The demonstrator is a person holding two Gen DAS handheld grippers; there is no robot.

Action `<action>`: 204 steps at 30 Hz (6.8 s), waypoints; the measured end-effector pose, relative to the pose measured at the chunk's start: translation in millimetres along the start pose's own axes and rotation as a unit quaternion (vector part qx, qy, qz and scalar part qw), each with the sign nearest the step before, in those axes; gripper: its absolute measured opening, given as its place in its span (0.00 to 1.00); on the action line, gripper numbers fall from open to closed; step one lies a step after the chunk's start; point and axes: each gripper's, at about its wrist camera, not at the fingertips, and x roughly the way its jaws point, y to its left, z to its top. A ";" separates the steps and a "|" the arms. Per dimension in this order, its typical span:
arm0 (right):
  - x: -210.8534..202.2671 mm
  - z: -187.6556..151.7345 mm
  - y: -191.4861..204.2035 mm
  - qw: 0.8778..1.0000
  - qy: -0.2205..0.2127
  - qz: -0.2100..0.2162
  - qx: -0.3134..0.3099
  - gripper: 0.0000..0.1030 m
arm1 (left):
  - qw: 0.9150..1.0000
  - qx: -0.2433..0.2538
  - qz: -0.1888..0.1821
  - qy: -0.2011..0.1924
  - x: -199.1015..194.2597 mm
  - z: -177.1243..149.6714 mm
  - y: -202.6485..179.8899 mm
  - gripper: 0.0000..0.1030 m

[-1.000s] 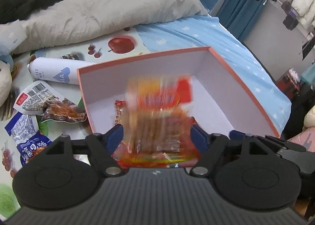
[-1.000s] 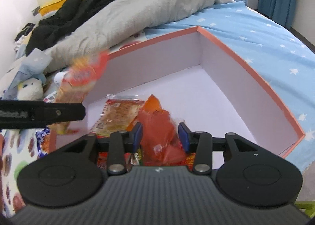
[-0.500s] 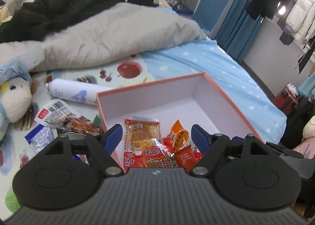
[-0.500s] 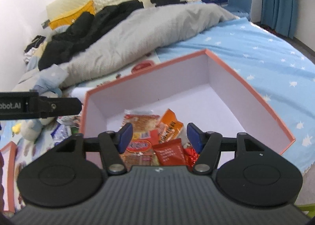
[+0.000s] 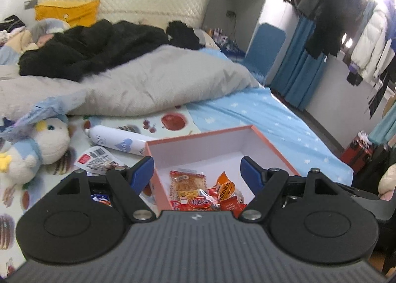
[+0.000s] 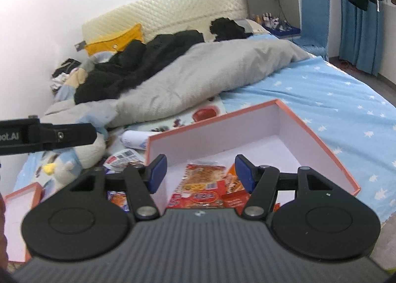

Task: Organize snacks
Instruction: 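Withdraw both open tools from the pink box back over the snack pile, then lower both tools onto the snack pile beside the spray bottle, then close the left tool on the blue spicy strip bag while the right tool grasps the white shrimp-snack bag, then lift the blue bag and white shrimp-snack bag over the pink box with both tools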

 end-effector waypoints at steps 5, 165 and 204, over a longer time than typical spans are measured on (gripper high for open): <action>-21.3 -2.5 18.3 1.000 -0.018 0.021 -0.005 0.61 | 1.000 -0.022 0.004 -0.022 -42.3 -9.0 16.3 0.78; 158.3 -112.9 187.3 0.967 0.163 0.086 -0.176 0.46 | 0.944 -0.250 0.158 0.145 32.0 -188.1 271.8 0.34; 138.4 -141.4 146.0 0.964 0.206 0.083 -0.148 0.38 | 0.963 -0.196 0.142 0.119 6.9 -180.3 219.1 0.33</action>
